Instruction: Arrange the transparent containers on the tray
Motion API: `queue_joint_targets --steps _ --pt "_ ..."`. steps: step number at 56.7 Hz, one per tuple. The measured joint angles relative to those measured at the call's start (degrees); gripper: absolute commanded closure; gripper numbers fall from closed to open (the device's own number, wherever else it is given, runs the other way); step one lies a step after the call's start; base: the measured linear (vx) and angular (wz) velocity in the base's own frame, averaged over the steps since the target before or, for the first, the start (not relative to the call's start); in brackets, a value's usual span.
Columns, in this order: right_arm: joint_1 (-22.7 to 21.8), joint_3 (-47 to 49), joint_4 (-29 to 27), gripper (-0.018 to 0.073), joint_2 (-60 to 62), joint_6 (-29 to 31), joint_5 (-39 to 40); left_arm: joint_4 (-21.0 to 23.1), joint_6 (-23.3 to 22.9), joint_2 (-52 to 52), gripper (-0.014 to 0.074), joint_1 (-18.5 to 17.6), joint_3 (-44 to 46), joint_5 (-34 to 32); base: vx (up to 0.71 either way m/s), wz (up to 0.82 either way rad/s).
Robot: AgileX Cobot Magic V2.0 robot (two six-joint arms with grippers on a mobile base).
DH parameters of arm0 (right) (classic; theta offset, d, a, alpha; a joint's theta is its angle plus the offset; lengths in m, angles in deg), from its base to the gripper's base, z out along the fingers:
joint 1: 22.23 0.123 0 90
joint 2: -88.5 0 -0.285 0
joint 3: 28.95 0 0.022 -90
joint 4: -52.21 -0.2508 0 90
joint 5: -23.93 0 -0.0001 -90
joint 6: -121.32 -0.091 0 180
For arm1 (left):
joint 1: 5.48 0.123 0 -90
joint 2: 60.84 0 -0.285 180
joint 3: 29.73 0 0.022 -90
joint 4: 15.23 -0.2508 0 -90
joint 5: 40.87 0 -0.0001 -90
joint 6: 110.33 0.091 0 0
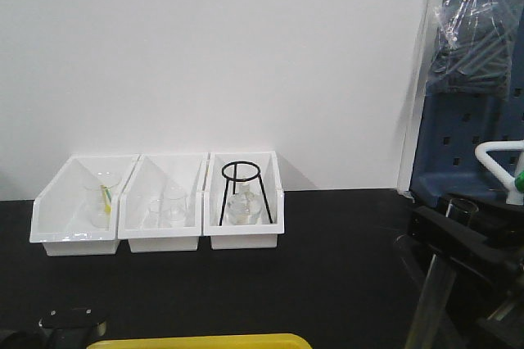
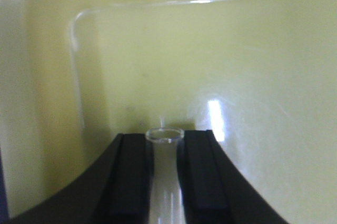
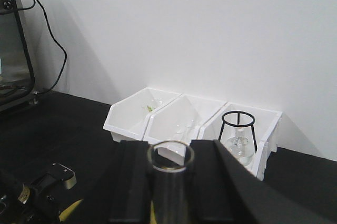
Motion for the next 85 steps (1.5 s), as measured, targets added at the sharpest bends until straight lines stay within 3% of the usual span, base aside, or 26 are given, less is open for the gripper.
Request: queue_joint_targets --steps 7,30,47,57,67,85 --pt "0.0 0.0 0.0 0.0571 0.0 0.0 0.0 0.0 0.0 0.2 0.0186 0.0 0.0 -1.0 0.0 0.0" --pt "0.0 0.0 0.0 0.0571 0.0 0.0 0.2 -0.1 0.0 -1.2 0.0185 0.0 2.8 0.1 0.0 0.0" --pt "0.0 0.0 0.0 0.0571 0.0 -0.1 0.3 -0.2 2.7 -10.2 0.0185 0.0 8.8 3.2 0.0 0.0" --pt "0.0 0.0 0.0 0.0571 -1.0 -4.1 0.5 -0.2 5.8 -18.3 0.0197 0.0 12.2 5.7 0.0 0.0" --pt "0.0 0.6 0.1 0.0571 -7.4 -11.6 4.7 -0.2 10.4 -27.9 0.0276 0.0 14.3 6.7 0.0 0.0" --pt "0.0 10.5 0.8 0.0571 -30.0 -16.8 20.1 -3.1 13.2 -39.7 0.057 0.0 14.8 6.7 0.0 0.0"
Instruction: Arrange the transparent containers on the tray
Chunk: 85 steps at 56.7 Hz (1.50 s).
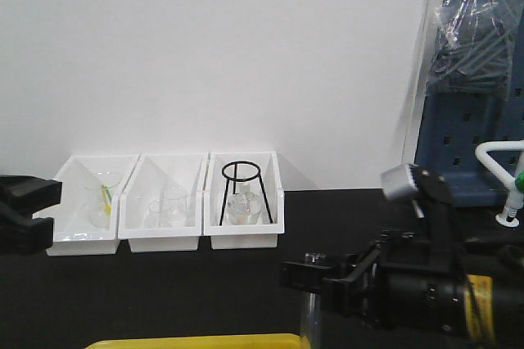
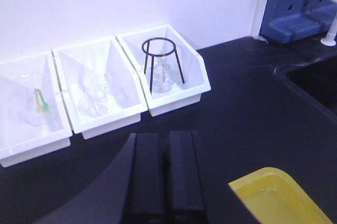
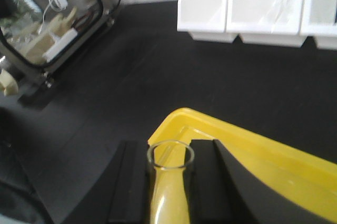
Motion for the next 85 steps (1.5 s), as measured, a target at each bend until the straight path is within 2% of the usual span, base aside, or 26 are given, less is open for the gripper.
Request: queue_joint_targets --steps 3,22,41,49,62,68,75,85 --pt "0.0 1.4 0.0 0.0571 -3.5 0.0 0.7 -0.1 0.0 -0.4 0.0607 0.0 0.0 0.4 0.0 0.0" --pt "0.0 2.6 0.0 0.0571 -21.4 -0.2 0.7 -0.1 0.0 -0.7 0.0605 0.0 0.0 2.9 0.0 0.0" --pt "0.0 3.0 -4.9 0.0554 -31.2 1.5 -0.7 -0.1 0.0 -0.7 0.0604 0.0 0.0 3.2 0.0 0.0" --pt "0.0 3.1 -5.8 0.0461 -33.5 2.5 -0.8 -0.1 0.0 -0.7 0.0604 0.0 0.0 4.0 0.0 0.0" --pt "0.0 3.2 -6.1 0.0188 -35.3 3.8 -1.4 -0.1 0.0 -0.7 0.0603 0.0 0.0 4.4 0.0 0.0" --pt "0.0 3.2 -6.0 0.009 -35.4 4.3 -2.8 -0.1 0.0 -0.7 0.0603 0.0 0.0 4.4 0.0 0.0" --pt "0.1 3.5 -6.6 0.0044 -35.4 4.3 -2.5 -0.1 0.0 -0.7 0.0603 0.0 0.0 4.4 0.0 0.0" --pt "0.2 3.6 -7.0 0.0064 -35.3 4.3 -2.1 -0.1 0.0 -0.7 0.0603 0.0 0.0 4.4 0.0 0.0"
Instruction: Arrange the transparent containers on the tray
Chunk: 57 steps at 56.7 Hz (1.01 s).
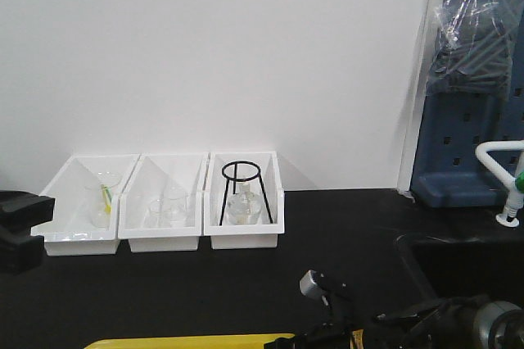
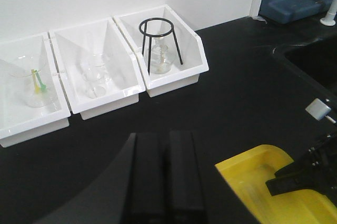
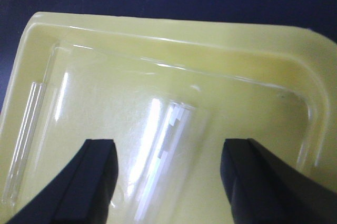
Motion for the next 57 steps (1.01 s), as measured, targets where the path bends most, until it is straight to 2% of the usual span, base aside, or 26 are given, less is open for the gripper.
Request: queue_joint_targets --steps 7,11,16,18,31,40,48,57 --pt "0.0 0.0 0.4 0.0168 0.6 0.0 0.1 0.0 0.0 0.0 0.0603 0.0 0.0 0.0 0.0 0.0" --pt "0.0 -0.1 1.0 0.0297 1.6 0.1 0.1 0.0 0.0 0.0 0.0603 0.0 0.0 0.0 0.0 0.0" --pt "0.0 -0.3 1.4 0.052 4.7 0.4 0.5 0.0 0.0 0.0 0.0603 0.0 0.0 0.0 0.0 0.0" --pt "0.0 -0.4 1.7 0.0575 6.3 0.7 0.7 0.0 0.1 0.0 0.0603 0.0 0.0 0.0 0.0 0.0" --pt "0.0 -0.5 6.3 0.0572 22.8 3.2 1.4 0.0 1.5 -2.4 0.06 0.0 -4.9 -0.3 0.0 0.0" --pt "0.0 -2.7 6.6 0.0572 36.4 10.0 0.6 0.0 1.9 -8.4 0.06 0.0 -13.8 -0.8 0.0 0.0" --pt "0.0 -8.4 6.6 0.0572 47.6 17.1 -4.3 0.1 2.0 -17.3 0.06 0.0 -22.3 -1.1 0.0 0.0" --pt "0.0 -14.0 6.6 0.0572 55.2 19.7 -11.9 0.1 2.1 -25.5 0.06 0.0 -27.8 -1.1 0.0 0.0"
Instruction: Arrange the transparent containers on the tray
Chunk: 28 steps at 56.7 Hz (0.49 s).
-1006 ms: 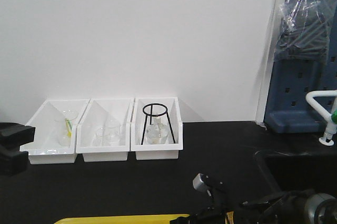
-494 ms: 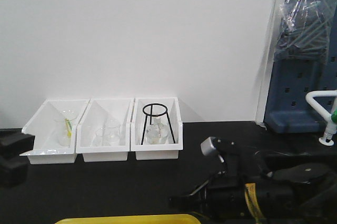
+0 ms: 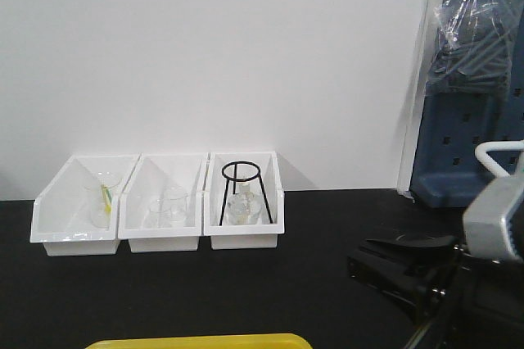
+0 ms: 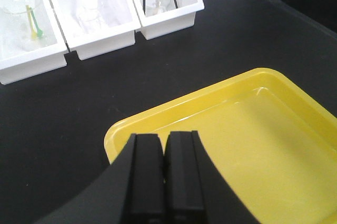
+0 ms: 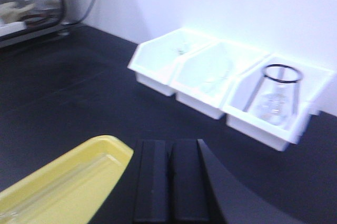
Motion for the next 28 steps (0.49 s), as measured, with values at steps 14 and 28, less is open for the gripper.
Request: queue_joint_targets --steps 14,28 --pt "0.0 -2.1 -0.2 0.0572 3.0 0.2 -6.0 0.0 0.0 -5.4 0.06 0.0 -1.4 2.6 0.0 0.0" --pt "0.0 -2.1 -0.2 0.0572 3.2 0.3 -6.3 0.0 0.0 -5.4 0.06 0.0 -1.5 3.0 0.0 0.0"
